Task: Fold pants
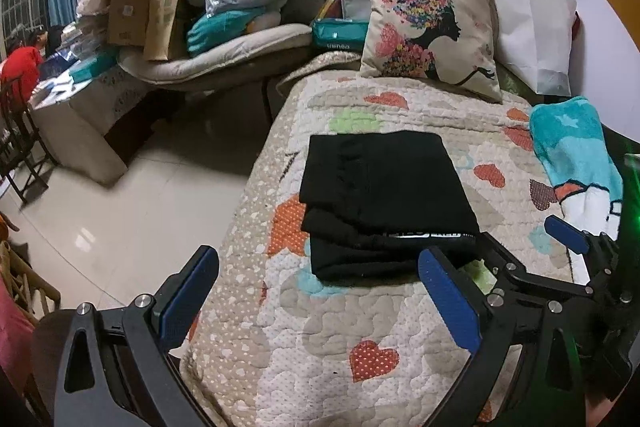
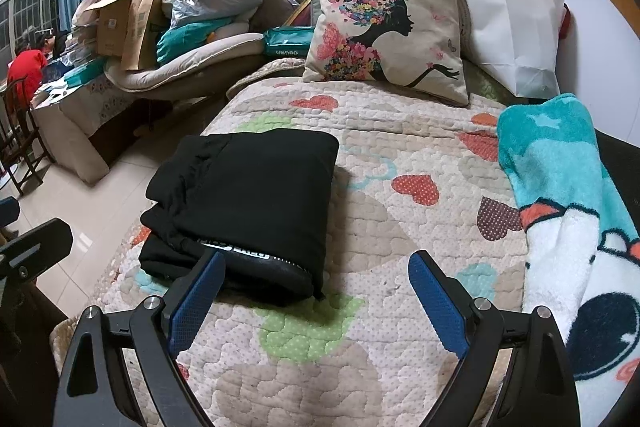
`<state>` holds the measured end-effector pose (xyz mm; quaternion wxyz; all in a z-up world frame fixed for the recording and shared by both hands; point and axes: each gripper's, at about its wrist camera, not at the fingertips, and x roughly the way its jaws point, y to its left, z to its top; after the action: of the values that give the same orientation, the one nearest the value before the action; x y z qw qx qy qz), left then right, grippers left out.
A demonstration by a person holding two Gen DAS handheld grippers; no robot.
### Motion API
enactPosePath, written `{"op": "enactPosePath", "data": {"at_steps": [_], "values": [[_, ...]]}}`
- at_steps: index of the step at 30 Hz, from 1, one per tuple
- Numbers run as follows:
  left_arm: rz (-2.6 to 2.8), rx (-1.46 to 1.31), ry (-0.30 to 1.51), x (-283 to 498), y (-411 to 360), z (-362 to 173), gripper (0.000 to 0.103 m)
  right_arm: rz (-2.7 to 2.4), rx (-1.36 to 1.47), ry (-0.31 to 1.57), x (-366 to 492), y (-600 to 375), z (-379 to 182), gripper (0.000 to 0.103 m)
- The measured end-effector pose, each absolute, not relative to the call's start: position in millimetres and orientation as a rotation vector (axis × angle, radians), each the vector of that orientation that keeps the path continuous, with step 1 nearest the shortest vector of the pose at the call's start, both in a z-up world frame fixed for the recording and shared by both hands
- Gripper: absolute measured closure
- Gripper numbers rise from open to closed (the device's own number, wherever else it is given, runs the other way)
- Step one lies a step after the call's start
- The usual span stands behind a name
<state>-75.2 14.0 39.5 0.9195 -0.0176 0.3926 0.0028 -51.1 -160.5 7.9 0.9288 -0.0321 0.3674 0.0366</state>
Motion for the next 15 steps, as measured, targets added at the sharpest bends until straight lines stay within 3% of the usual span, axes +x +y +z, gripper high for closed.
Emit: {"op": "enactPosePath", "data": {"at_steps": [9, 15], "values": [[0.047, -0.041, 0.925, -7, 33, 26, 0.003, 0.080, -0.004, 0.766, -31, -180, 31, 0.007], [-0.020, -0.029, 1.008, 59, 32, 9, 0.003, 0.157, 0.019, 0.874, 25, -184, 44, 0.004]]}}
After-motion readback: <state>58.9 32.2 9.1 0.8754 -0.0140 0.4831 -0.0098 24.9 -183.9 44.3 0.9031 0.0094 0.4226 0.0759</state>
